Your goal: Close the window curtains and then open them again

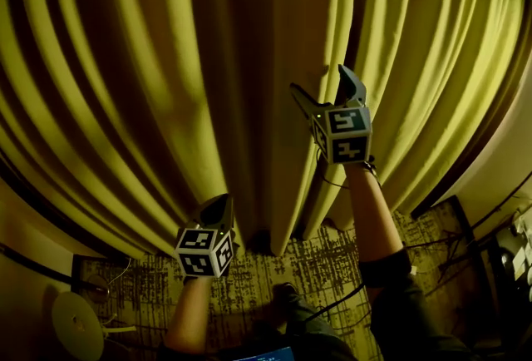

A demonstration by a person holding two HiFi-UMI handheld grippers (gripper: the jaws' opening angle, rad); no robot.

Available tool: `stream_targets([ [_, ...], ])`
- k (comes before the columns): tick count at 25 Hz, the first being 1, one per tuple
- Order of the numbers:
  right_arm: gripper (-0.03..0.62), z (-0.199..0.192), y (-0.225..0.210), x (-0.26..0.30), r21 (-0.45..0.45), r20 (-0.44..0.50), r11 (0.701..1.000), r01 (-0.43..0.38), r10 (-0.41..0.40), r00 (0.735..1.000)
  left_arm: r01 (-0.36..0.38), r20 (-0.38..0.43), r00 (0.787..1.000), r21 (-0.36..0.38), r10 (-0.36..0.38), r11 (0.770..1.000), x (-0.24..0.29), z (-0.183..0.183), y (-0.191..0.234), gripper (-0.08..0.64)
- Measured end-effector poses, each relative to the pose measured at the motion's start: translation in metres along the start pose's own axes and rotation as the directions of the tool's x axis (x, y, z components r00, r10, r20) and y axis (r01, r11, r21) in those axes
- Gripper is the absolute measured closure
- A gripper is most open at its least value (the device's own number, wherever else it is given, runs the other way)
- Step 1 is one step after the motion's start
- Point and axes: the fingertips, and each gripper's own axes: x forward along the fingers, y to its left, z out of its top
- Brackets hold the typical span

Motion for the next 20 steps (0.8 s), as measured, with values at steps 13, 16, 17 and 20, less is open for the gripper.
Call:
stream_targets([
  [13,0.055,0.038,-0.001,0.108,-0.014,0.023,1.000,-0.024,0.024,0.999,-0.046,0.064,0.997,0.055,0.043,0.997,0.054,0.071,0.012,0.556],
  [16,0.099,0.035,-0.007,0.125,-0.044,0.021,0.998,-0.039,0.040,0.999,-0.055,0.066,0.996,0.056,0.051,0.997,0.068,0.078,0.011,0.556],
  [17,0.124,0.035,-0.006,0.129,-0.055,0.027,0.997,-0.047,0.049,0.998,-0.056,0.066,0.996,0.051,0.053,0.997,0.072,0.079,0.013,0.556],
  [20,0.364,0.040,0.005,0.140,-0.099,0.063,0.993,-0.060,0.067,0.996,-0.066,0.064,0.996,0.028,0.064,0.997,0.081,0.079,0.027,0.556],
])
